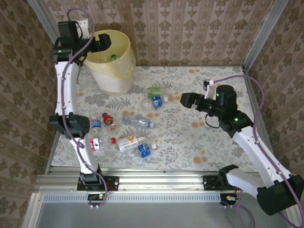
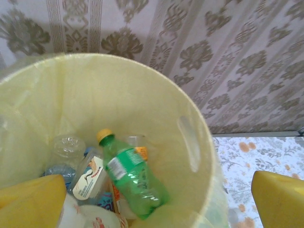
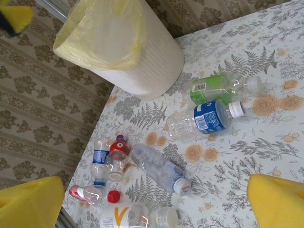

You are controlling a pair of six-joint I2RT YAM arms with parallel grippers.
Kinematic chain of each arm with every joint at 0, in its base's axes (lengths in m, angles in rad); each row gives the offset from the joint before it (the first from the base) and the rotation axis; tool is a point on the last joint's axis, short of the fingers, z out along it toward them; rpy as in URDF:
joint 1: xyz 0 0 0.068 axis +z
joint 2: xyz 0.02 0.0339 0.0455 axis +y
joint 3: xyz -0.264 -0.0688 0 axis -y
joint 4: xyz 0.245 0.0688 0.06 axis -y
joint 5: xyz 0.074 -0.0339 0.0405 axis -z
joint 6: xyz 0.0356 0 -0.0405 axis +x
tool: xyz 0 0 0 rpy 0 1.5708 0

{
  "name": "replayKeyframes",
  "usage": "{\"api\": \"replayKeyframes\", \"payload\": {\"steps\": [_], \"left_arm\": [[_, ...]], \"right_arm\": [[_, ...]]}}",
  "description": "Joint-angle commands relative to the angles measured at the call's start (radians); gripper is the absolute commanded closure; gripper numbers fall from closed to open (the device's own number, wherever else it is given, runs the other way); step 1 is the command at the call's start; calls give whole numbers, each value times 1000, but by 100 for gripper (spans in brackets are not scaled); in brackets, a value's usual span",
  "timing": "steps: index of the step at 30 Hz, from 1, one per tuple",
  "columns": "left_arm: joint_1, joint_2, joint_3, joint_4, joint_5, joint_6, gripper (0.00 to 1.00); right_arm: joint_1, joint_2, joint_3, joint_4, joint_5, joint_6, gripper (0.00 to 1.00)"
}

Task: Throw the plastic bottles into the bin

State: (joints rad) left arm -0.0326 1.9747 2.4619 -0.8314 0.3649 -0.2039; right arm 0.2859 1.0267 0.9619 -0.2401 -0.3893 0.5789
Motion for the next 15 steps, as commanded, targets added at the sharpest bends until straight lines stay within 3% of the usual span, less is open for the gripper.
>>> {"api": "replayKeyframes", "payload": {"steps": [1, 10, 15], "left_arm": [[-32, -175, -78, 40, -21, 12, 0], [-244, -572, -593, 228, -31, 210, 0], [-410, -635, -801, 209, -92, 306, 0]], "right_arm": [[-7, -1, -9, -39, 12, 5, 0], [-19, 223, 56, -140, 22, 104, 0], [-20, 314, 64, -108, 14, 153, 0]]}}
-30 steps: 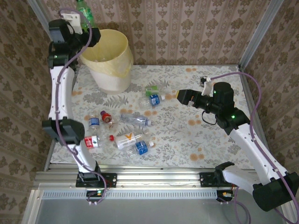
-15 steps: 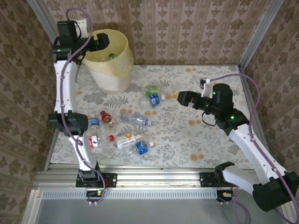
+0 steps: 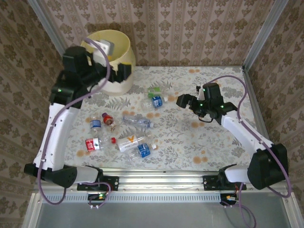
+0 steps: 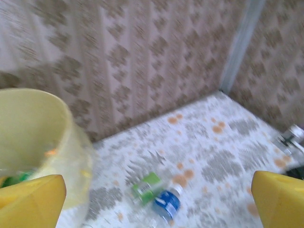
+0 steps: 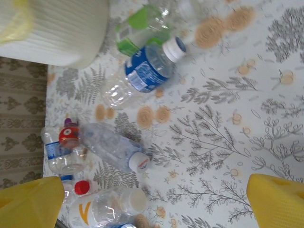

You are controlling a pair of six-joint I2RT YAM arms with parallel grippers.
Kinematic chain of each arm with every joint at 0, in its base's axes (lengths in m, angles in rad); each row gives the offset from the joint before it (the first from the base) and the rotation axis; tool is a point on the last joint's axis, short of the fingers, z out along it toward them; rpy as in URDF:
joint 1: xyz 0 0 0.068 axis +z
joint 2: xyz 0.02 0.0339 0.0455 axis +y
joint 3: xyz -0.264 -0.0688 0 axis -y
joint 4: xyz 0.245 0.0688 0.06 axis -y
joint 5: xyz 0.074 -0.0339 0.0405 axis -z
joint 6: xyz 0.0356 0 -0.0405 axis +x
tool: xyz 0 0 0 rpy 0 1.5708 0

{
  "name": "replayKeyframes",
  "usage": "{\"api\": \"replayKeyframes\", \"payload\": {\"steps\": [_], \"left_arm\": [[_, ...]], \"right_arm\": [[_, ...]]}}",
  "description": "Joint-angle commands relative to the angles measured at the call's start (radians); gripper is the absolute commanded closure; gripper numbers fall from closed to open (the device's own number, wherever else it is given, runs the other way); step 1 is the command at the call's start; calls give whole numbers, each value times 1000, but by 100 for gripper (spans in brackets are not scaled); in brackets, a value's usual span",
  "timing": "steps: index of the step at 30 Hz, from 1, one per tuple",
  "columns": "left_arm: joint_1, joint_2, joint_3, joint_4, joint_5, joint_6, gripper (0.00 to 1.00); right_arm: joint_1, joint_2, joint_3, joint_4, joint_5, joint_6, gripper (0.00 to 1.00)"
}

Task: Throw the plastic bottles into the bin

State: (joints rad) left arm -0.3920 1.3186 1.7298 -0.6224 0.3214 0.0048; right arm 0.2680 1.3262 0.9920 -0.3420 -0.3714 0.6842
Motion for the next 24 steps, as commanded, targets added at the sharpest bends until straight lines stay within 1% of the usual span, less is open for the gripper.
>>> {"api": "replayKeyframes", "payload": {"steps": [1, 4, 6, 8, 11, 17, 19, 21, 24], "left_arm": [[-84, 40, -82, -30, -69, 107, 0], [-154, 116, -83, -104, -82, 129, 1], [-172, 166, -91, -110, -73, 132, 2], [-177, 224, -88, -112, -73, 130, 6], [-181, 335, -36, -156, -73, 129, 11], [-186, 499, 31, -192, -86, 135, 13], [-186, 553, 56, -212, -97, 148, 15], [-186, 598, 75, -231, -108, 158, 18], [-185, 645, 90, -241, -119, 163, 18]], "right_arm": [[-2, 21, 36, -5, -6, 49, 0], [-3, 17, 40, -16, -3, 38, 0], [-3, 4, 39, -35, 6, 25, 0], [-9, -13, 34, -48, 12, 16, 0], [-18, -45, 19, -67, 10, 9, 0], [-30, -122, -16, -88, 9, -18, 0], [-35, -146, -22, -93, 7, -25, 0], [-38, -163, -22, -102, 8, -33, 0], [-45, -175, -19, -111, -2, -41, 0]]}}
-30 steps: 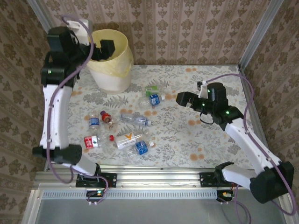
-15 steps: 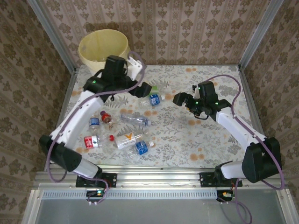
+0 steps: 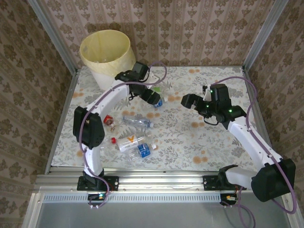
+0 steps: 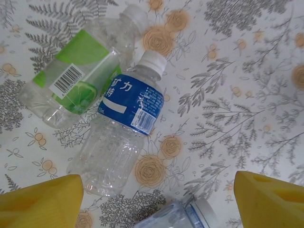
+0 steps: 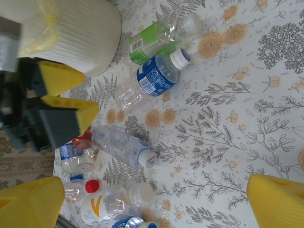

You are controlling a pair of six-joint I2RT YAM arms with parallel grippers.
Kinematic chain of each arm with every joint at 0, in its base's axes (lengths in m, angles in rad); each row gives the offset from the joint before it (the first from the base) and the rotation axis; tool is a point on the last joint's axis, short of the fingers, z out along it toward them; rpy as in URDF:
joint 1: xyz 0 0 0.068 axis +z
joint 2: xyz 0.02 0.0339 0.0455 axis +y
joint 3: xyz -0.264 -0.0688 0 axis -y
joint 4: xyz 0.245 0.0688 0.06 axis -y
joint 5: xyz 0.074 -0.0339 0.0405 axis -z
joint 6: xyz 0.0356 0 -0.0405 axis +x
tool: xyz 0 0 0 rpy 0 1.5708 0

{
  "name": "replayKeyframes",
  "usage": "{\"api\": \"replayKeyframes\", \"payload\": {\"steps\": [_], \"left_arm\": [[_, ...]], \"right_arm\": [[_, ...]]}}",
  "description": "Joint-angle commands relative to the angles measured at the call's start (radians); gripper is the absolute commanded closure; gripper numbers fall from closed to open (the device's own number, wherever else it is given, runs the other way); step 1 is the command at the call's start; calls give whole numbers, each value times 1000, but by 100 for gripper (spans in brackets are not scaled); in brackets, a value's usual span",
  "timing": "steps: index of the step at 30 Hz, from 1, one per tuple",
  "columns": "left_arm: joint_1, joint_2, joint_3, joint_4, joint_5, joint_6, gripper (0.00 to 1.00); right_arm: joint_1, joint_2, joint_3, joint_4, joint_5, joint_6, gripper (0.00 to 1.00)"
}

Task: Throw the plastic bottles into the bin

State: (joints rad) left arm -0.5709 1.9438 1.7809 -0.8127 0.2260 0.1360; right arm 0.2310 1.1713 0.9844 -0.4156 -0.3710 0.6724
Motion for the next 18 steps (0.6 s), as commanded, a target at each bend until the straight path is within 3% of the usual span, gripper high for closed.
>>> {"api": "replayKeyframes", "payload": {"steps": [1, 6, 18], "left_arm": [[-4, 33, 43, -50, -26, 32, 18], [-1, 100, 81, -66, -39, 40, 23], [6, 221, 131, -77, -76, 62, 24]], "right_arm": [[-9, -21, -11, -37, -6, -30, 0], [-12, -25, -14, -36, -15, -32, 0], [-17, -42, -16, -38, -28, -42, 0]]}}
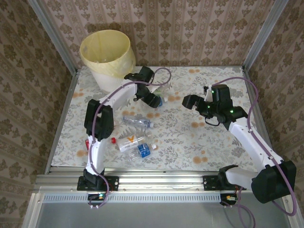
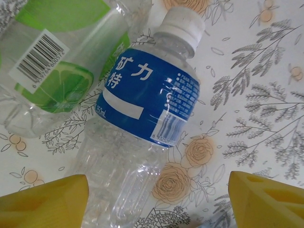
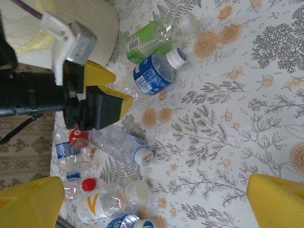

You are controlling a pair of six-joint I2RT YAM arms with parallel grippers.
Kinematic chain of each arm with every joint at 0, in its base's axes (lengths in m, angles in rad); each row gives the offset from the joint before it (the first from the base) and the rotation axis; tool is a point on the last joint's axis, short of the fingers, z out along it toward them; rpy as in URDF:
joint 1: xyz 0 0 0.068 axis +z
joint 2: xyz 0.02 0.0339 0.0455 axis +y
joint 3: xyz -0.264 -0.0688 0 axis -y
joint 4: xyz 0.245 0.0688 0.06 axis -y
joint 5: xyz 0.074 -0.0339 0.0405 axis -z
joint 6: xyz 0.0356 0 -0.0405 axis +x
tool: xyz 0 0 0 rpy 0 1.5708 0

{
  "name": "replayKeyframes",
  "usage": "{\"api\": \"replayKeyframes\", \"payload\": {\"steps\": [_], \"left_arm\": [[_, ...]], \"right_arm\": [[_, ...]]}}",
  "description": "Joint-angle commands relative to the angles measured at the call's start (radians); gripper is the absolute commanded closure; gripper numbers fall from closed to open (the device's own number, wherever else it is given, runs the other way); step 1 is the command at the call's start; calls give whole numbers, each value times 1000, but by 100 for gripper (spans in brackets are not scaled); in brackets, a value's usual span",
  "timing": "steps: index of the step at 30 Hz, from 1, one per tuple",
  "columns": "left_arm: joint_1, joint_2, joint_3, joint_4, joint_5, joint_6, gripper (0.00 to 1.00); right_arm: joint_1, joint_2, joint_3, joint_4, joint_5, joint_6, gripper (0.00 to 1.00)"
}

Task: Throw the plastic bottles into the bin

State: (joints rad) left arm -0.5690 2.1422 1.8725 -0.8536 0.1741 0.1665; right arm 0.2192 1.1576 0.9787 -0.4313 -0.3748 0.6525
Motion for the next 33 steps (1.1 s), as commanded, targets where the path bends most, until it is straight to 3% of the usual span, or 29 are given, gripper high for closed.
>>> {"api": "replayKeyframes", "payload": {"steps": [1, 18, 26, 33], "left_arm": [[6, 30, 43, -36, -25, 31, 24], [-5, 100, -10, 27, -46, 17, 26], [-12, 78, -56, 57, -26, 7, 35], [-24, 43, -105, 78, -8, -3, 50]], "right_arm": [[-4, -30, -11, -23, -25, -22, 0], [-6, -36, -41, 22, -46, -19, 0], [-6, -30, -42, 28, -56, -25, 0], [-8, -30, -49, 36, -64, -21, 0]]}}
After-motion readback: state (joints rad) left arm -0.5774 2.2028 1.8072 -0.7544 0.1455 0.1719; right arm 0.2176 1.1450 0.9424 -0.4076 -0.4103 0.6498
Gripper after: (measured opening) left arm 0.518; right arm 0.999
